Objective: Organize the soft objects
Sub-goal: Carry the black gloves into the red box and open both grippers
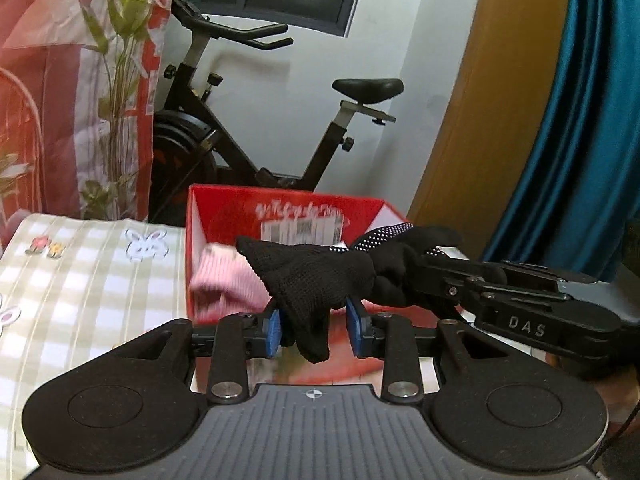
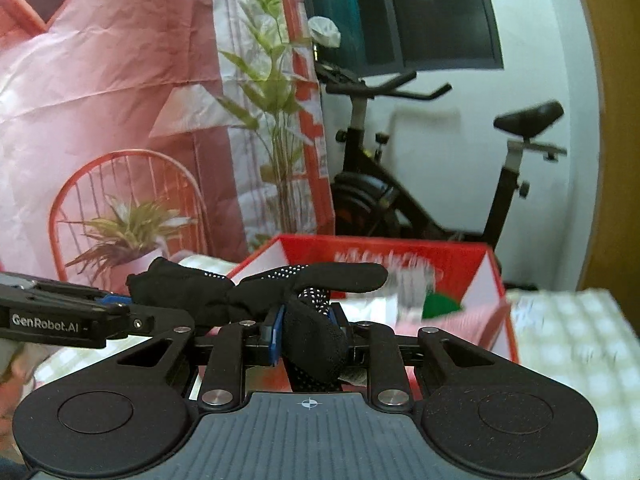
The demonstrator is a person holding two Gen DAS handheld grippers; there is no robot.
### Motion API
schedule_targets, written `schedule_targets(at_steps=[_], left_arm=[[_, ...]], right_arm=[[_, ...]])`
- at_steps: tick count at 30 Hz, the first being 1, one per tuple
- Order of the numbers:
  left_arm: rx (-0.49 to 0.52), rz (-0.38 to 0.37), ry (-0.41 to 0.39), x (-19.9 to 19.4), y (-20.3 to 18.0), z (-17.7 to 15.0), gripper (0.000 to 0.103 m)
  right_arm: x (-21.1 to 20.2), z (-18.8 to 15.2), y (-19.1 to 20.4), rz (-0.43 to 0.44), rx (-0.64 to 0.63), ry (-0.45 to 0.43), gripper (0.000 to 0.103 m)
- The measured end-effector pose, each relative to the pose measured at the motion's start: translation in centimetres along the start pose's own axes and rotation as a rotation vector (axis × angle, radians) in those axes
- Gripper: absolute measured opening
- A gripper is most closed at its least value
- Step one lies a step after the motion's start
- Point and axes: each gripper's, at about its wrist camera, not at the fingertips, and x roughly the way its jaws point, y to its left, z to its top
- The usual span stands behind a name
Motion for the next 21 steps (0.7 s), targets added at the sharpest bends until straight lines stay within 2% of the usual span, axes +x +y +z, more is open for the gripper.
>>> schedule_targets(at_steps=[8, 17, 18, 21], left_arm=[[-0.037, 0.017, 0.043, 5.3, 1.9, 3.6, 0.034], [-0.042, 0.065, 0.131, 10.7, 3.7, 3.9, 0.041], [-0.034, 0.076, 0.137, 10.9, 3.7, 3.8, 0.045], [0.03, 0.107, 0.132, 10.9, 3.6, 3.7, 0.068]], right_arm=[[6.0, 2.6, -2.4, -0.045, -0.018, 0.039, 0.021], [12.8, 1.5, -4.4, -0.09, -0.039, 0.161, 0.022], [13.2, 1.2, -4.4, -0.094, -0.044, 0.173, 0.022], [13.8, 0.6, -4.7, -0.106, -0.05, 0.196, 0.026]])
